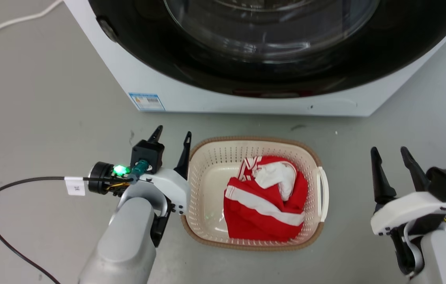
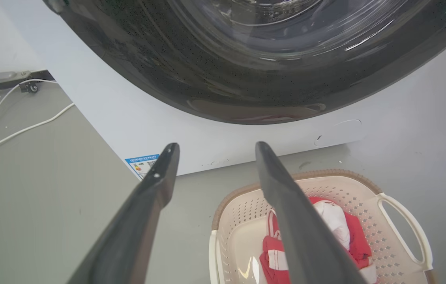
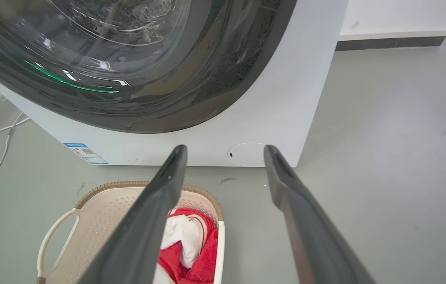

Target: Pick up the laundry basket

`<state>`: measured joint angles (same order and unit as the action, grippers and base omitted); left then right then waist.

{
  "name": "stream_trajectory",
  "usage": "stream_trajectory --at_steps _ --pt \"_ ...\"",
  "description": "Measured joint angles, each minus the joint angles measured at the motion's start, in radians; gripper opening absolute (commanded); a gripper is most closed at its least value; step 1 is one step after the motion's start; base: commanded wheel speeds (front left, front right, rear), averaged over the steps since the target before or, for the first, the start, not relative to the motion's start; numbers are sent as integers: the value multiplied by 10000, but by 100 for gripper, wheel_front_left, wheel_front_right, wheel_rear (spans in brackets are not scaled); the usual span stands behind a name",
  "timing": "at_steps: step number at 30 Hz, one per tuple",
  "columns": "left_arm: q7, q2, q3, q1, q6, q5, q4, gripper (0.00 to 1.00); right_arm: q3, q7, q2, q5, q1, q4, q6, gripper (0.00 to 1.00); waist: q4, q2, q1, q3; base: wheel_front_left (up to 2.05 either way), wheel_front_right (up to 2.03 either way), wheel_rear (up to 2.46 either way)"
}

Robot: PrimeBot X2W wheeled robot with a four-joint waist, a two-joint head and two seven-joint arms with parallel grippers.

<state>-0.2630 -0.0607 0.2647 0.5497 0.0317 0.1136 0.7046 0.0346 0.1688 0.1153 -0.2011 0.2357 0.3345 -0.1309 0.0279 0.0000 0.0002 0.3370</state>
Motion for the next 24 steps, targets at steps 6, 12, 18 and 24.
stream_trajectory --at_steps 6,12,18,24 --pt "0 -119 -188 927 268 219 1643 100 -1024 207 360 -688 1377 1835 0 100 -187 0 0 1141 0 0 0" --pt "4 -249 -341 1806 495 516 3166 100 -2278 516 537 -1505 2615 3471 0 100 -371 0 0 2166 0 0 0" --pt "232 -376 -313 2569 742 734 4278 100 -3315 610 535 -2451 3728 5053 0 100 -587 1 0 3011 0 0 0" --pt "631 -594 -326 3103 872 1032 5035 100 -4391 596 391 -3333 4616 6132 0 100 -814 0 0 3634 0 0 0"
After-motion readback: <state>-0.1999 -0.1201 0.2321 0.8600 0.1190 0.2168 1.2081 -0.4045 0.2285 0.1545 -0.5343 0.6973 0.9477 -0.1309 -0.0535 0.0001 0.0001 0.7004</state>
